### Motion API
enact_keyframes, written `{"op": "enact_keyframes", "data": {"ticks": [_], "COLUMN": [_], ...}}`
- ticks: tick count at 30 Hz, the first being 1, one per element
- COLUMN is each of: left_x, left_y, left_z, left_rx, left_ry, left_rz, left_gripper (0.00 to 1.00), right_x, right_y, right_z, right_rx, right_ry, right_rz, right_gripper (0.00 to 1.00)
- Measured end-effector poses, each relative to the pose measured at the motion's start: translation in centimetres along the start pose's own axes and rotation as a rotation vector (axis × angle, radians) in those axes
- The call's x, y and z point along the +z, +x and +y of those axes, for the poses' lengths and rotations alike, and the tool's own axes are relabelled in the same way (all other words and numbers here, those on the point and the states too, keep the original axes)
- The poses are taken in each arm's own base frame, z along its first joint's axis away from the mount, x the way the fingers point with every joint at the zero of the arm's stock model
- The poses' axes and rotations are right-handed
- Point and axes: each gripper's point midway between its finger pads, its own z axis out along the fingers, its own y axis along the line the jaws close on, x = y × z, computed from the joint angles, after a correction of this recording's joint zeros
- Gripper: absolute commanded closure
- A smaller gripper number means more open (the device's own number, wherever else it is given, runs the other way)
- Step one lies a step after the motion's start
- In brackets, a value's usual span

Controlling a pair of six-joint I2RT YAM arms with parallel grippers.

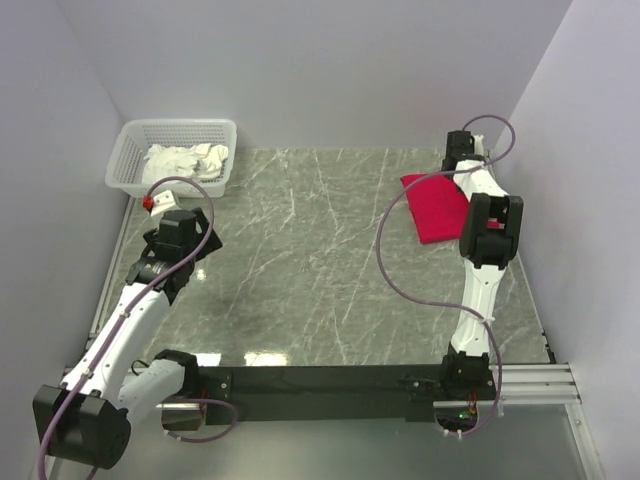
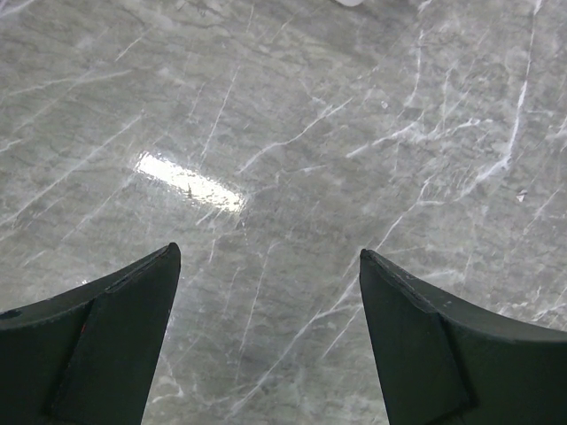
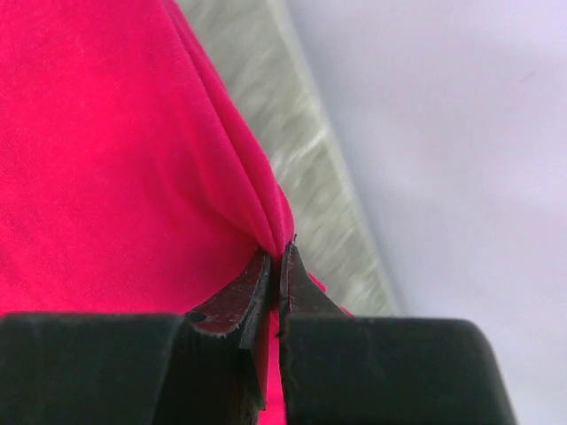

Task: Fold and stack the t-shirts
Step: Neatly place the folded tshirt to the corner

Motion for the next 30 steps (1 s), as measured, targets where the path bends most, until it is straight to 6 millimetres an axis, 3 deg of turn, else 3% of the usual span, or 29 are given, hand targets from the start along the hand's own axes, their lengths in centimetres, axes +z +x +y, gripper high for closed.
{"op": "enact_keyframes", "data": {"ticks": [6, 10, 14, 17, 20, 24, 28, 30], "left_x": [0.4, 0.7, 0.8, 0.8, 0.8, 0.7, 0.2, -0.1], "left_y": [0.5, 0.8, 1.0, 1.0, 1.1, 1.0, 0.6, 0.4], "left_z": [0.0, 0.0, 0.0, -0.1, -0.2, -0.2, -0.5, -0.6], "left_rx": [0.008, 0.013, 0.016, 0.015, 0.015, 0.013, 0.003, -0.003], "left_ry": [-0.008, -0.011, -0.009, -0.007, -0.002, 0.004, 0.025, 0.035], "left_rz": [0.022, 0.034, 0.043, 0.044, 0.046, 0.044, 0.030, 0.019], "left_gripper": [0.12, 0.12, 0.12, 0.12, 0.12, 0.12, 0.13, 0.13], "right_x": [1.8, 2.6, 3.6, 3.7, 3.6, 2.6, 0.3, -1.4], "right_y": [-2.7, -4.1, -3.5, -3.2, -3.0, -1.4, 0.8, 2.6], "right_z": [-3.6, -5.1, -5.9, -6.1, -5.9, -4.8, -3.7, -3.1], "right_rx": [0.060, 0.115, 0.141, 0.161, 0.201, 0.247, 0.330, 0.379], "right_ry": [0.069, 0.107, 0.155, 0.165, 0.151, 0.071, -0.044, -0.111], "right_rz": [-0.063, -0.092, -0.078, -0.070, -0.069, -0.027, 0.034, 0.067], "right_gripper": [1.00, 0.81, 0.50, 0.42, 0.42, 0.43, 0.49, 0.57]}}
